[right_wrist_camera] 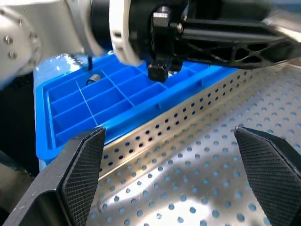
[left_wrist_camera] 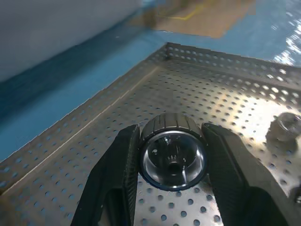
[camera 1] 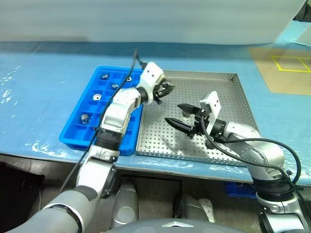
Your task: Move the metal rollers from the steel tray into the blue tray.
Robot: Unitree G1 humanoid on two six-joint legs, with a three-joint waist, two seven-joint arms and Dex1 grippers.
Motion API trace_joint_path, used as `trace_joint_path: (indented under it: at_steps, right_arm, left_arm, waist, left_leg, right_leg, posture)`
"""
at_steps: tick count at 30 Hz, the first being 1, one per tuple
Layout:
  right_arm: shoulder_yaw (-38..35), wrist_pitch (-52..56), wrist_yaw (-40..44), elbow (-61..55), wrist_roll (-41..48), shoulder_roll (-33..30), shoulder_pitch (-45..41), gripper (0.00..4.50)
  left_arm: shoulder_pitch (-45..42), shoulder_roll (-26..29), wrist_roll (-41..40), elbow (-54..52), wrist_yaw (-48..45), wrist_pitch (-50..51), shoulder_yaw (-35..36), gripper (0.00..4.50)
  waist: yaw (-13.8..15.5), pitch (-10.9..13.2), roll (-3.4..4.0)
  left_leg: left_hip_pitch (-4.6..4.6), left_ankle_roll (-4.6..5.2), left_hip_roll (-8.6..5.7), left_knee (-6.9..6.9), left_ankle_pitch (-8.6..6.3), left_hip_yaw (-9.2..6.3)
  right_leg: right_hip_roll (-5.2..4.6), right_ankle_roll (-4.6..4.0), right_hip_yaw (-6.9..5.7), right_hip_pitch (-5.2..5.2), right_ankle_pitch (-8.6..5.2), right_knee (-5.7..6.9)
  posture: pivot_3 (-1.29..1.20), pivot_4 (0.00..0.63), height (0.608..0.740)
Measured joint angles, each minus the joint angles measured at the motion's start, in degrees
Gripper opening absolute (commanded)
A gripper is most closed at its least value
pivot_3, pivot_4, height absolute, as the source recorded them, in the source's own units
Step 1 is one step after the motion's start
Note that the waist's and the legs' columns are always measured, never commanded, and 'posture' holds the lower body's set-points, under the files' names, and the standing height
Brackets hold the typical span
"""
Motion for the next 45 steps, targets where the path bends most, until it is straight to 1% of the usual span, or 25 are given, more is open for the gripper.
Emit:
trace_joint_path:
  at_steps: [4,8,12,17,19,27,39,41,42,45]
  right_arm:
    - [0.8,-0.2,2.3,2.3,-0.3,0.2,-2.4,4.5]
    - [2.3,-2.3,4.1,5.7,-2.2,0.9,-6.7,4.5]
    - [2.9,-3.3,6.4,7.0,-2.4,1.4,-9.9,4.5]
    - [4.6,-3.3,9.0,8.3,-2.6,1.4,-11.0,4.5]
    - [4.7,-3.3,9.8,8.3,-2.6,1.4,-11.2,4.5]
    - [4.8,-3.1,10.6,8.5,-2.9,1.4,-12.1,4.5]
    - [5.1,-3.1,10.6,8.6,-3.6,2.0,-12.5,4.5]
    - [5.1,-3.1,10.5,8.5,-3.6,2.0,-12.5,4.5]
    - [5.1,-3.1,10.5,8.5,-3.6,2.0,-12.5,4.5]
    - [5.1,-3.1,10.3,8.5,-3.6,2.0,-12.4,4.5]
  left_arm:
    - [6.5,0.5,0.1,-7.8,9.1,0.2,3.0,1.71]
    - [14.2,1.1,0.7,-15.3,16.6,-1.8,6.0,1.71]
    - [19.6,1.7,1.2,-17.2,21.5,-1.8,7.3,1.71]
    - [22.4,1.9,1.1,-18.6,24.9,-1.8,8.1,1.71]
    - [23.2,2.1,1.0,-18.4,26.0,-1.7,8.4,1.71]
    - [23.3,3.1,-0.1,-16.4,27.5,-1.5,8.3,1.71]
    - [20.1,4.8,-1.0,-8.7,26.3,-0.1,6.4,1.71]
    - [19.6,4.8,-1.1,-8.4,26.4,0.6,6.0,2.44]
    - [19.2,4.9,-1.0,-8.3,26.6,1.1,5.8,2.68]
    - [17.9,5.2,-0.9,-8.3,26.9,3.2,5.7,3.65]
  waist:
    - [0.7,0.0,-0.01]
    - [1.0,0.0,-0.01]
    - [2.2,0.0,-0.02]
    - [3.9,0.0,-0.03]
    - [4.7,0.0,-0.03]
    - [6.3,0.0,-0.02]
    - [6.8,0.0,-0.03]
    - [6.8,0.0,-0.02]
    - [6.8,0.0,-0.02]
    - [6.8,0.0,-0.02]
  left_leg:
    - [-0.19,-0.01,0.0,0.02,0.0,-0.07]
    - [-0.17,-0.01,-0.01,0.04,-0.01,-0.08]
    - [-0.2,-0.07,0.01,0.03,0.03,-0.13]
    - [-0.23,-0.07,0.0,0.04,0.03,-0.16]
    - [-0.22,-0.07,0.0,0.04,0.03,-0.16]
    - [-0.18,-0.11,0.0,0.04,0.04,-0.17]
    - [-0.19,-0.17,-0.02,0.05,0.08,-0.21]
    - [-0.19,-0.18,-0.02,0.05,0.08,-0.22]
    - [-0.19,-0.18,-0.02,0.04,0.09,-0.23]
    - [-0.2,-0.19,-0.04,0.04,0.09,-0.24]
  right_leg:
    - [0.0,0.01,-0.06,-0.13,0.0,-0.03]
    - [-0.02,0.03,-0.04,-0.14,0.01,-0.07]
    - [0.01,0.05,-0.05,-0.17,0.01,-0.08]
    - [0.01,0.06,-0.04,-0.18,0.01,-0.09]
    - [0.02,0.07,-0.03,-0.18,0.02,-0.09]
    - [0.05,0.1,0.04,-0.2,0.03,-0.08]
    - [0.06,0.14,0.06,-0.21,0.05,-0.04]
    - [0.05,0.14,0.05,-0.21,0.05,-0.04]
    - [0.05,0.14,0.05,-0.21,0.05,-0.04]
    - [0.05,0.14,0.05,-0.21,0.06,-0.03]
  posture:
    - [0.35,0.15,0.74]
    - [0.39,0.15,0.74]
    - [0.43,0.15,0.74]
    - [0.45,0.15,0.74]
    - [0.46,0.15,0.74]
    - [0.45,0.15,0.74]
    - [0.43,0.15,0.74]
    - [0.43,0.15,0.74]
    - [0.42,0.15,0.74]
    - [0.42,0.15,0.74]
